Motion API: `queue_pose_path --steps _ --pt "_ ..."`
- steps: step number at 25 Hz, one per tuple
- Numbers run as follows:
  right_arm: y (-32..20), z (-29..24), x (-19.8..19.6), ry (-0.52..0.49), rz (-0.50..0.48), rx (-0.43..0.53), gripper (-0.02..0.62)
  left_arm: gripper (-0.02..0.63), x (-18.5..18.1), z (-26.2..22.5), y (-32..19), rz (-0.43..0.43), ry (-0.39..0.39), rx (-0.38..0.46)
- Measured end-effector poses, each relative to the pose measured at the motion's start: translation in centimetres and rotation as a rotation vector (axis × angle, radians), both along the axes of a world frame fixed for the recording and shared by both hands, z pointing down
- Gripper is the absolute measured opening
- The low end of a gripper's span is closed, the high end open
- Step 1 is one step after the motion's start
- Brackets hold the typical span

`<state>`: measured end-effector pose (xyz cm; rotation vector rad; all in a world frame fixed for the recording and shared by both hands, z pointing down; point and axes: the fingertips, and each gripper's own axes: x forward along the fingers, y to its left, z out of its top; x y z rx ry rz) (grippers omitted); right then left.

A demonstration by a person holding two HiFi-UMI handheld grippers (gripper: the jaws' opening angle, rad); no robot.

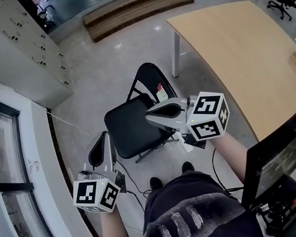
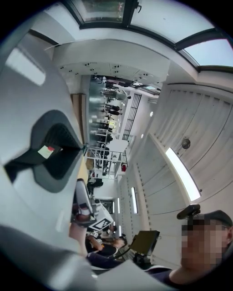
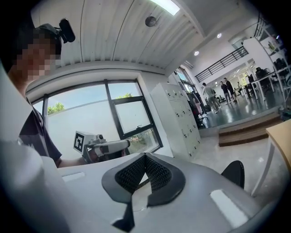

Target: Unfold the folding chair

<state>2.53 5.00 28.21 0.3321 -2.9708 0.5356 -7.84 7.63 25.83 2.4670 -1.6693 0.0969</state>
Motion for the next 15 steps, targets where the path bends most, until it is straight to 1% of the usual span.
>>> queue_pose_path --steps 3,6,10,15 --pt "1.2 0.0 -1.8 0.054 0.027 0.038 0.002 0.001 -1.2 -0.1 0.4 0.046 0.019 0.015" --pt "2.4 0.5 -3.6 0.111 0.059 0.065 0.002 0.002 -2.1 0.4 0.9 0.102 0.043 0.009" --pt "3.6 1.4 -5.7 0.123 0.108 0.03 0.002 0.002 -3.2 1.8 1.5 0.179 0.052 -0.011" --pt "5.6 3.3 -6.1 0.182 0.188 0.0 0.002 0.0 -2.0 3.9 2.2 0.314 0.104 -0.047"
